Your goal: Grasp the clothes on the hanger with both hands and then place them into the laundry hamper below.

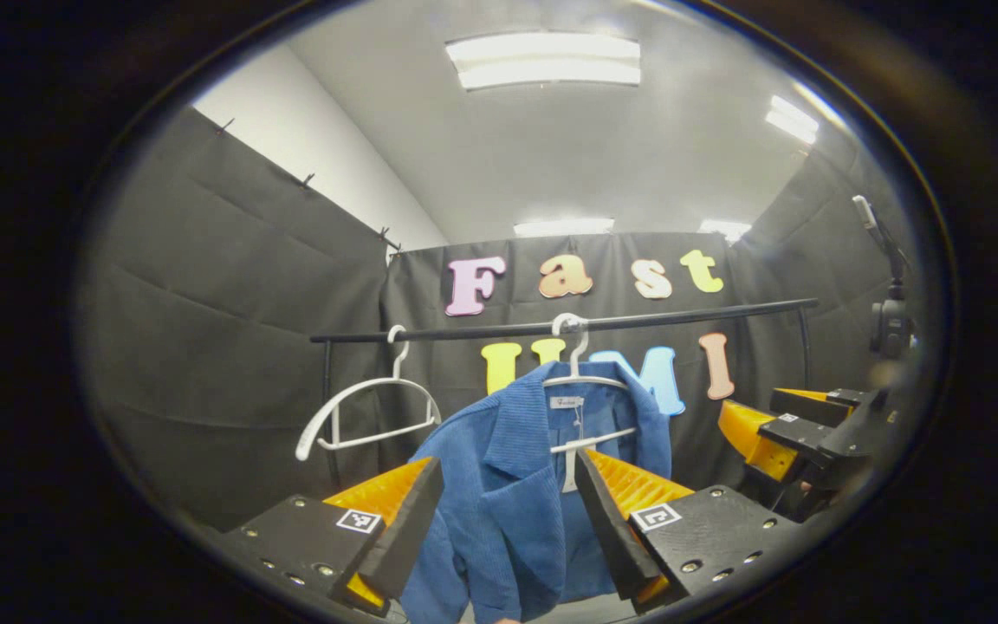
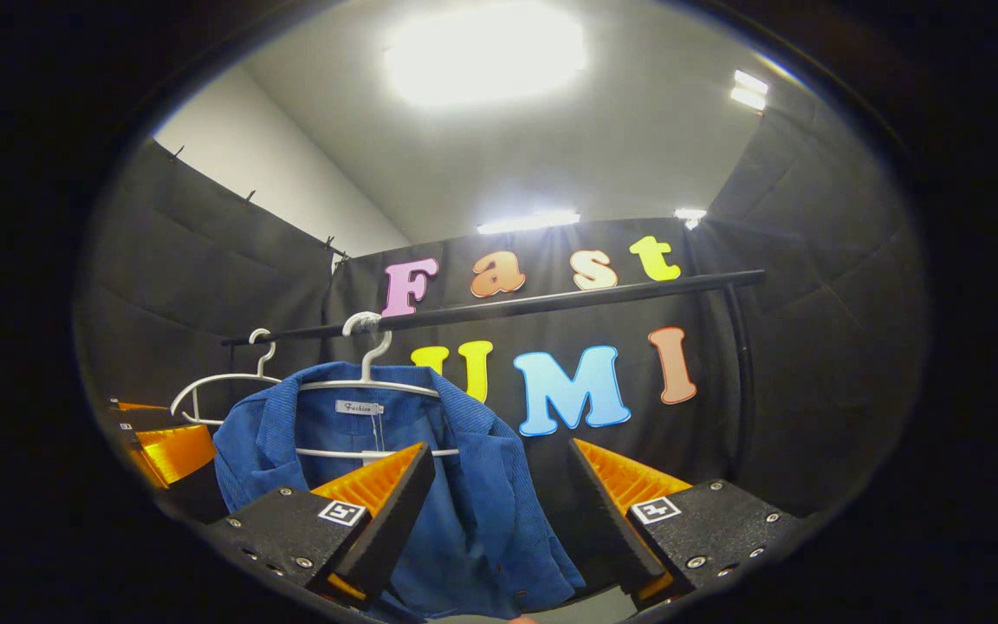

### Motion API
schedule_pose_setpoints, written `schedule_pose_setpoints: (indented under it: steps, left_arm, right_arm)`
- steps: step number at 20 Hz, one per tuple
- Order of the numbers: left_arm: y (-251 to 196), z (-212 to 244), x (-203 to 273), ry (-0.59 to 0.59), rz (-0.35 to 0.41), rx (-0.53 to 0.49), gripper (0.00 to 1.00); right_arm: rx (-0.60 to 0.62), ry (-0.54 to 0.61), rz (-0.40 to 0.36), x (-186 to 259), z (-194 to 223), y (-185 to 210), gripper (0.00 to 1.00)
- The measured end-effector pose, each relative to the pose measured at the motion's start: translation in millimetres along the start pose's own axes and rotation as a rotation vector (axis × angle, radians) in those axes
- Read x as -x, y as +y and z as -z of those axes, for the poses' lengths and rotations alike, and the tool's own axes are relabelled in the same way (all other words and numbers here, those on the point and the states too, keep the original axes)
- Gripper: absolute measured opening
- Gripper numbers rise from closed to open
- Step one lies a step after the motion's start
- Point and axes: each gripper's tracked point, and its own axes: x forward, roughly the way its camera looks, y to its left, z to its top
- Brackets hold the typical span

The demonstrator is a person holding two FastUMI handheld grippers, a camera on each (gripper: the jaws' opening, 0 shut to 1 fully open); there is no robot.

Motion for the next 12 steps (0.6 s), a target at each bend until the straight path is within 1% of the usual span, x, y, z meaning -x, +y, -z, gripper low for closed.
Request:
schedule_pose_setpoints:
  steps: [5, 6, 7, 8, 11, 12]
  left_arm:
    - [-13.0, 14.7, -44.7, 0.023, -0.018, -0.013, 0.94]
    - [-14.5, 17.5, -52.0, 0.026, -0.025, -0.020, 0.88]
    - [-16.6, 21.6, -58.5, 0.033, -0.032, -0.025, 0.94]
    - [-19.4, 26.9, -64.1, 0.045, -0.039, -0.032, 0.88]
    - [-19.2, 44.5, -82.8, 0.078, -0.073, -0.051, 0.88]
    - [-19.4, 49.9, -87.6, 0.090, -0.086, -0.057, 0.94]
  right_arm:
    - [0.012, 0.002, -0.043, -40.0, 7.9, -1.8, 0.95]
    - [0.008, 0.008, -0.054, -47.9, 11.7, -2.1, 0.95]
    - [0.003, 0.016, -0.064, -54.0, 15.7, -2.9, 0.95]
    - [-0.002, 0.024, -0.073, -59.8, 20.2, -3.0, 0.95]
    - [-0.020, 0.055, -0.096, -79.1, 36.7, -3.8, 0.95]
    - [-0.025, 0.065, -0.104, -84.4, 43.4, -2.5, 0.95]
